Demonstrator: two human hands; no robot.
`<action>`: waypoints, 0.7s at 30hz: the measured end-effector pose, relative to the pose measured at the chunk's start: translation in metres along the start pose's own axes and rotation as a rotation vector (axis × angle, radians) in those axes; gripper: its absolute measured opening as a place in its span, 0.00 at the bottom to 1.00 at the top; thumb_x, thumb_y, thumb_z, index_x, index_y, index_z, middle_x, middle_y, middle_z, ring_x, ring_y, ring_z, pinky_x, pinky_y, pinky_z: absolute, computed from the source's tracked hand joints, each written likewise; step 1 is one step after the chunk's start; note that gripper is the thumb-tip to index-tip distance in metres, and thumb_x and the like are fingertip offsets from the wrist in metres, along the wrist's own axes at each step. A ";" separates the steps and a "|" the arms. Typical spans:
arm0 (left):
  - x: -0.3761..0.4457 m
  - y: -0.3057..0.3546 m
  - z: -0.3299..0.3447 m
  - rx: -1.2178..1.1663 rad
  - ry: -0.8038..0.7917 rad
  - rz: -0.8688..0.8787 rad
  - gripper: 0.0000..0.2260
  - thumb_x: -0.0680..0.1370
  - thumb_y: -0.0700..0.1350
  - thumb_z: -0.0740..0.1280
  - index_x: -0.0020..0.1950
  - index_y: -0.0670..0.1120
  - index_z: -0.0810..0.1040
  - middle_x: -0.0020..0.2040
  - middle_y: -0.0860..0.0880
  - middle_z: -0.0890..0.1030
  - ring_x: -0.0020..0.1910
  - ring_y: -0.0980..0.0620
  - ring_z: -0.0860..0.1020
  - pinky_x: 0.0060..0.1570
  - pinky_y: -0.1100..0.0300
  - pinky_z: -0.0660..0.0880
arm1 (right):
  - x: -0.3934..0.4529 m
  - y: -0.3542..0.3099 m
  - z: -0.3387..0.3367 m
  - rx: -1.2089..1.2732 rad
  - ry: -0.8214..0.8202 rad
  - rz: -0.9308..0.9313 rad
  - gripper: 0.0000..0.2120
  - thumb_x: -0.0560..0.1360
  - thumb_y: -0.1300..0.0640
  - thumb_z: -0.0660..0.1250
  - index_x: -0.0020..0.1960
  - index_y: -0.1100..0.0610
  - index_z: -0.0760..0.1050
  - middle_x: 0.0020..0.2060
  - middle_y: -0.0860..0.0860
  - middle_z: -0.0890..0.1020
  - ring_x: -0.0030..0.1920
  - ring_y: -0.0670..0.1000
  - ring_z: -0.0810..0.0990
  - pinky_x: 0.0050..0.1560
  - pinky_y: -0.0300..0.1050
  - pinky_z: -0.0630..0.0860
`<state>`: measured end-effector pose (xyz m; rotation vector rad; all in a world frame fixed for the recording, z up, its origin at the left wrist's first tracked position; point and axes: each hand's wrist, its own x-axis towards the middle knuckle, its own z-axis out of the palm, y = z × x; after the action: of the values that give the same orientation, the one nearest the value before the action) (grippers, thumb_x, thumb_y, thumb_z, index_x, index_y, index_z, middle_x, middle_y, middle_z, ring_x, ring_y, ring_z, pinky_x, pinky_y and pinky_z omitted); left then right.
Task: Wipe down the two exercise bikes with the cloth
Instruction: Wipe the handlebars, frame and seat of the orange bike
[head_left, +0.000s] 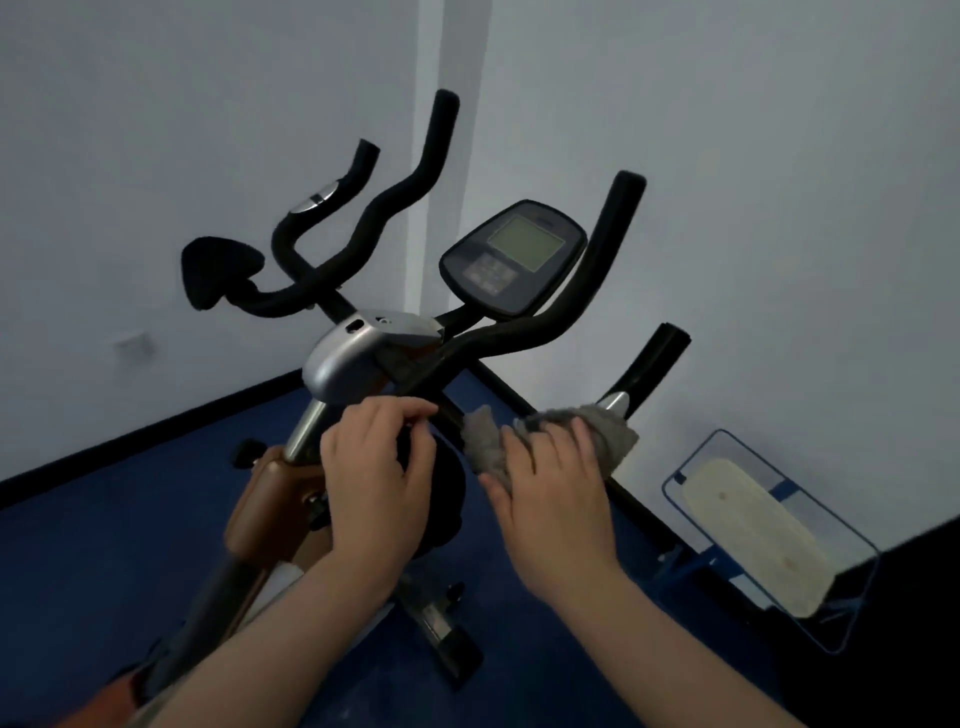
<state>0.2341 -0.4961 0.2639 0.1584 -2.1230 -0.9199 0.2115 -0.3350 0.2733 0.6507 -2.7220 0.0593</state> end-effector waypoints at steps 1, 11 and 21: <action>-0.001 -0.001 0.000 0.030 0.017 -0.038 0.07 0.78 0.45 0.60 0.50 0.53 0.77 0.47 0.57 0.76 0.49 0.56 0.73 0.52 0.59 0.63 | 0.008 -0.005 -0.003 -0.063 -0.065 -0.012 0.25 0.81 0.44 0.51 0.62 0.59 0.76 0.52 0.56 0.82 0.56 0.58 0.78 0.68 0.57 0.67; -0.003 0.000 0.003 0.119 0.111 -0.302 0.04 0.79 0.46 0.61 0.47 0.55 0.70 0.45 0.58 0.71 0.46 0.60 0.68 0.49 0.62 0.60 | 0.075 0.000 -0.003 0.162 -0.591 -0.181 0.22 0.83 0.42 0.47 0.65 0.59 0.61 0.55 0.59 0.78 0.48 0.60 0.77 0.40 0.48 0.63; -0.002 -0.003 0.007 0.227 0.197 -0.437 0.08 0.81 0.52 0.55 0.47 0.52 0.72 0.47 0.54 0.72 0.46 0.52 0.72 0.49 0.59 0.60 | 0.078 -0.004 0.005 0.233 -0.459 -0.222 0.25 0.83 0.43 0.50 0.70 0.60 0.60 0.65 0.61 0.73 0.57 0.61 0.77 0.43 0.47 0.63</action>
<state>0.2298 -0.4934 0.2572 0.8216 -2.0365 -0.8597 0.1462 -0.3728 0.2947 1.1560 -3.0809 0.1976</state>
